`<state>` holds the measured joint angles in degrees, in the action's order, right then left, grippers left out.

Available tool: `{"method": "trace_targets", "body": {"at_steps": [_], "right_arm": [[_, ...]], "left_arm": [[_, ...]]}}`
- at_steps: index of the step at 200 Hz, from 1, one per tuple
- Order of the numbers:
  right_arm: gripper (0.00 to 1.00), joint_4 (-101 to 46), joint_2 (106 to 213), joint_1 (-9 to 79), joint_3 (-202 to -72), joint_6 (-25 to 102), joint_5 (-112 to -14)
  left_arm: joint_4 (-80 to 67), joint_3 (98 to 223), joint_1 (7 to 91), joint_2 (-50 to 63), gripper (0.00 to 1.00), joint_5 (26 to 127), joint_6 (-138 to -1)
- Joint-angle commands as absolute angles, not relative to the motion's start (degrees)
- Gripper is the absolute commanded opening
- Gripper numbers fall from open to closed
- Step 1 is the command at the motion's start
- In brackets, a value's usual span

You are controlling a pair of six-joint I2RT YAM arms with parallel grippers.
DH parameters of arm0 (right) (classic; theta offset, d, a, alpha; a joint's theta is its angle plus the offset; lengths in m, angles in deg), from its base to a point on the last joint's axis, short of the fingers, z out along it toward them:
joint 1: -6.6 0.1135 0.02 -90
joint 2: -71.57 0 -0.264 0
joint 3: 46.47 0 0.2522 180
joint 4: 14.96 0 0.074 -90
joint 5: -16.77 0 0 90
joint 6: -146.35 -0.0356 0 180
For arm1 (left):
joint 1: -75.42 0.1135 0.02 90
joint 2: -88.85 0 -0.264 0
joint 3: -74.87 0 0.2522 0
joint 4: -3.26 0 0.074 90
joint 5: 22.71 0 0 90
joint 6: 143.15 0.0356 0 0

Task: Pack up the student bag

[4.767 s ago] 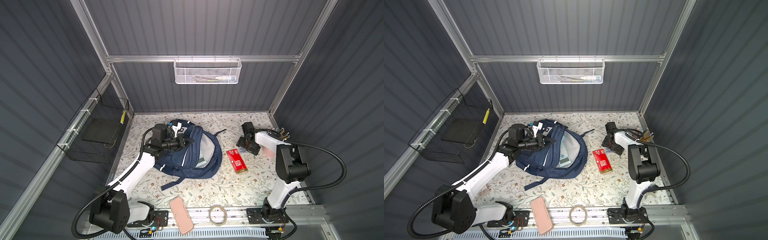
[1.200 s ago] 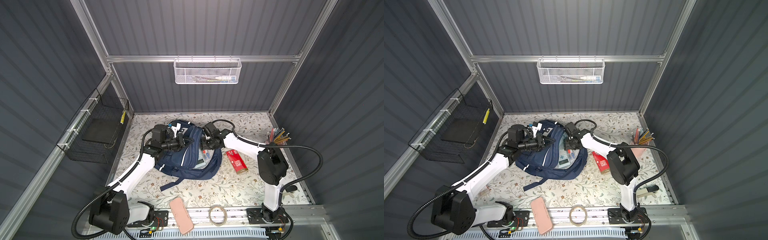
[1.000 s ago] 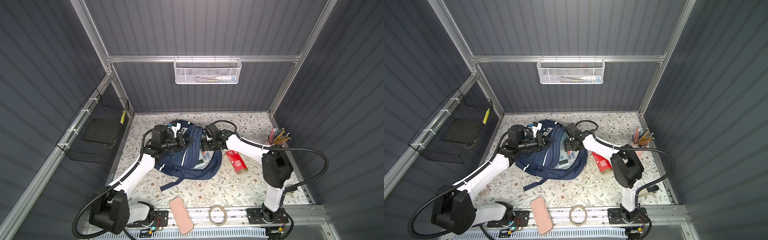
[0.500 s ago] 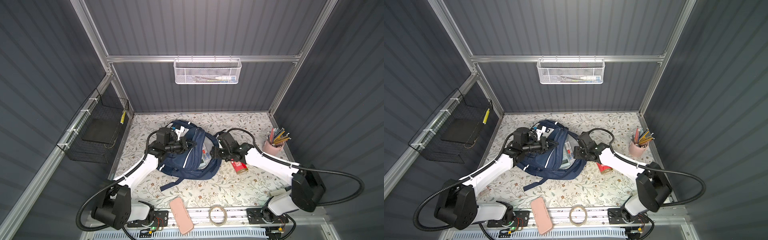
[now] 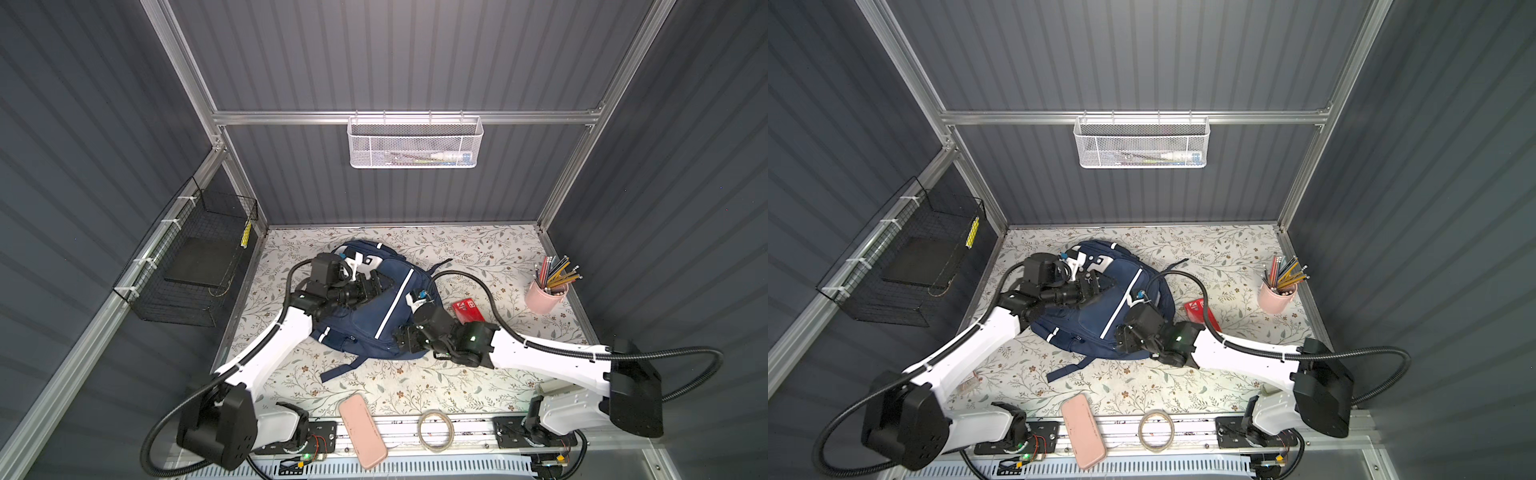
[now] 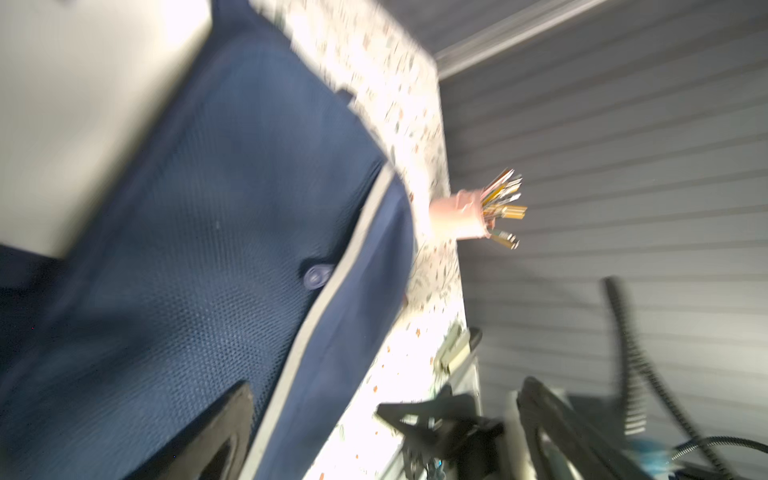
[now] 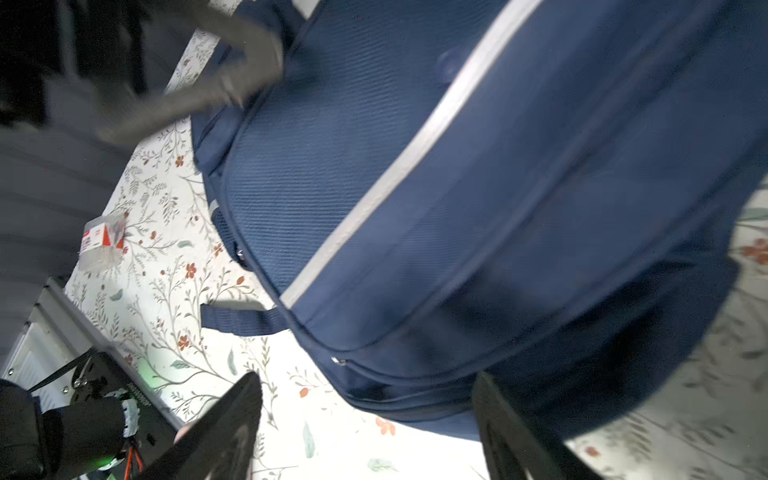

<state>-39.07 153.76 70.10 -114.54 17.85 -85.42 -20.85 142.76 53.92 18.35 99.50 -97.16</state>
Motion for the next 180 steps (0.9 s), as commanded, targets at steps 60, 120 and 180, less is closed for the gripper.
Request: {"method": "trace_targets", "body": {"at_steps": [60,120,180], "right_arm": [[0.86,-29.33,167.26,73.0,-123.53,10.86,-82.41],[0.86,-36.63,165.16,60.39,-124.7,13.66,-81.18],[0.84,-39.37,170.3,59.85,-126.11,9.35,-78.36]], "left_arm": [[-19.03,117.95,64.52,39.68,0.7,90.5,-113.13],[1.59,106.5,64.52,33.87,0.81,89.9,-122.32],[-0.5,109.88,64.35,29.65,0.42,84.09,-115.23]]}}
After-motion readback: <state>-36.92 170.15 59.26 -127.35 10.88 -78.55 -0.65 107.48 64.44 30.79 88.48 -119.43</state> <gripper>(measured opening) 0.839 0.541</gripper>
